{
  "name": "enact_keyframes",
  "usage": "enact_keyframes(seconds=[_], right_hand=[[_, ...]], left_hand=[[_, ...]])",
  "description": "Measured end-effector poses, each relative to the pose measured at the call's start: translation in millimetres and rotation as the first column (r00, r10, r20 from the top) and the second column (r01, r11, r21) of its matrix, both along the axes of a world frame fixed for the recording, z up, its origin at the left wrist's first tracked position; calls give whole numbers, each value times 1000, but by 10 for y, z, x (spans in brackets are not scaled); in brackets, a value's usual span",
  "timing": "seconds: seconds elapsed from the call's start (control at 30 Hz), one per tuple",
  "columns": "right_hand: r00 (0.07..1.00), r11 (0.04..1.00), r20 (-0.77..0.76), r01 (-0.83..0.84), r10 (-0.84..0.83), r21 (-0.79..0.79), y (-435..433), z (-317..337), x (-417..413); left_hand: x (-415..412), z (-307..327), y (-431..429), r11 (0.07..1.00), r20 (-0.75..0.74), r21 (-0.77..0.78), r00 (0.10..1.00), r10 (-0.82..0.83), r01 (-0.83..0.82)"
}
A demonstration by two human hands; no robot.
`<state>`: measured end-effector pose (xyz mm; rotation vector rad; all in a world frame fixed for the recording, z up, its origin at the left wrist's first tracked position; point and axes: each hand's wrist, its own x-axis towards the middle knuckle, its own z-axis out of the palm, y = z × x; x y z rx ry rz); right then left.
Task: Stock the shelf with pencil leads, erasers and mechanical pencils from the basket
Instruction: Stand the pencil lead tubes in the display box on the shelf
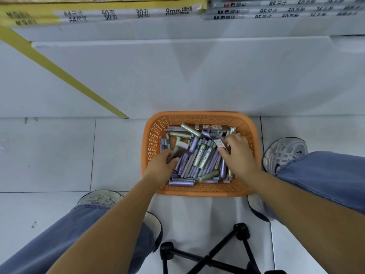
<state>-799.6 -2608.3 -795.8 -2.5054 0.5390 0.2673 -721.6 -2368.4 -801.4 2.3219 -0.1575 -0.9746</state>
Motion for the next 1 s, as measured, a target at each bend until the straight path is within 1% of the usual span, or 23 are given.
enact_keyframes(seconds=[0.1, 0.17, 0.23, 0.3, 0.37, 0.43, 0.5, 0.57, 0.67, 0.73, 0.8, 0.9, 1.0], right_hand=[[999, 997, 3, -43, 43, -60, -47, -32, 261], [997, 995, -40, -62, 59, -78, -39, -81, 378], [994, 995, -90, -61, 54, -74, -9, -129, 427], [994, 994, -98, -64, 55, -92, 34, -166, 421], [992, 982, -97, -101, 86, -160, 70, -190, 383], [983, 966, -141, -150, 122, -211, 107, -207, 333], [980, 977, -166, -134, 106, -167, 135, -213, 287], [985, 988, -152, -104, 86, -115, 152, -197, 261], [986, 982, -123, -128, 112, -136, 156, -166, 238], [990, 987, -107, -107, 94, -121, 169, -142, 210], [992, 996, -108, -75, 70, -41, 195, -124, 165], [992, 997, -125, -6, 17, 82, 223, -83, 107], [983, 980, -165, 111, -84, 163, 181, -11, 61]], left_hand=[[14, 17, -11, 990, -75, -81, 991, 108, -114], [23, 28, -9, 964, -130, -133, 969, 212, -228], [34, 23, 8, 932, -130, -147, 941, 313, -331], [45, 30, 19, 896, -144, -169, 909, 391, -412], [69, 40, 13, 863, -171, -189, 881, 441, -469], [87, 42, 5, 853, -177, -191, 872, 456, -485], [89, 38, 11, 849, -169, -187, 867, 469, -495], [83, 79, 27, 836, -168, -198, 858, 486, -512], [88, 153, 72, 821, -168, -200, 844, 509, -535], [95, 200, 106, 794, -193, -221, 823, 534, -567], [94, 230, 146, 778, -203, -233, 812, 548, -584], [75, 272, 201, 799, -184, -211, 826, 533, -563], [42, 342, 239, 800, -187, -210, 826, 531, -562]])
